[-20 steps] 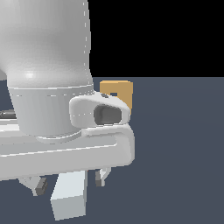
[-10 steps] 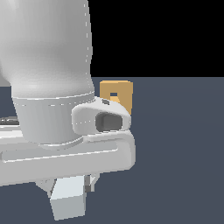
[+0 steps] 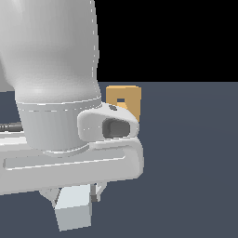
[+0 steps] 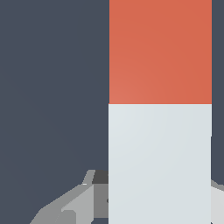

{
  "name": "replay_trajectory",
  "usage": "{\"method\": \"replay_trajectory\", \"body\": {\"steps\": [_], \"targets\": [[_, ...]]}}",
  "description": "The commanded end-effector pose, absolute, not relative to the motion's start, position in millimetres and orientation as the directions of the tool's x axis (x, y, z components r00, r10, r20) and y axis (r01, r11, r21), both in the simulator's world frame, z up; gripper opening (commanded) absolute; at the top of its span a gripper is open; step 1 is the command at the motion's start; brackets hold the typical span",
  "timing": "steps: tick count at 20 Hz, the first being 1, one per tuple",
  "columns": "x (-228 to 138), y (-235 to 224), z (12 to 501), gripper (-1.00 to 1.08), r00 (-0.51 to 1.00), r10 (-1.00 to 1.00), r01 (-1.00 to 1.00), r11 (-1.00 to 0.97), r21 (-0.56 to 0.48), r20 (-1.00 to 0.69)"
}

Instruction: Insert the peg into the horizontal hole in a box.

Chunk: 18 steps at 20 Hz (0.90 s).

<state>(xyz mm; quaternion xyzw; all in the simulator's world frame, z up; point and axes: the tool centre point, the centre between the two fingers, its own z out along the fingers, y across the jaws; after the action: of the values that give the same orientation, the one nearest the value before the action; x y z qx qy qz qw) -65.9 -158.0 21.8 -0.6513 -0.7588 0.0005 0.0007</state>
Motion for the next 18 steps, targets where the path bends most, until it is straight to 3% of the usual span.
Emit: {"method": "replay_trajectory", "body": {"steps": [1,9,18], "targets": [[-63,-151,24,-1.00,-0.151,0.988,0.988,0.151,0.000,0.000],[-52,-103,36,-1.00,-0.134,0.991,0.991,0.134,0.000,0.000],[-26,-11,59,-1.00,-0.099,0.995,0.995,0.099,0.000,0.000]]}}
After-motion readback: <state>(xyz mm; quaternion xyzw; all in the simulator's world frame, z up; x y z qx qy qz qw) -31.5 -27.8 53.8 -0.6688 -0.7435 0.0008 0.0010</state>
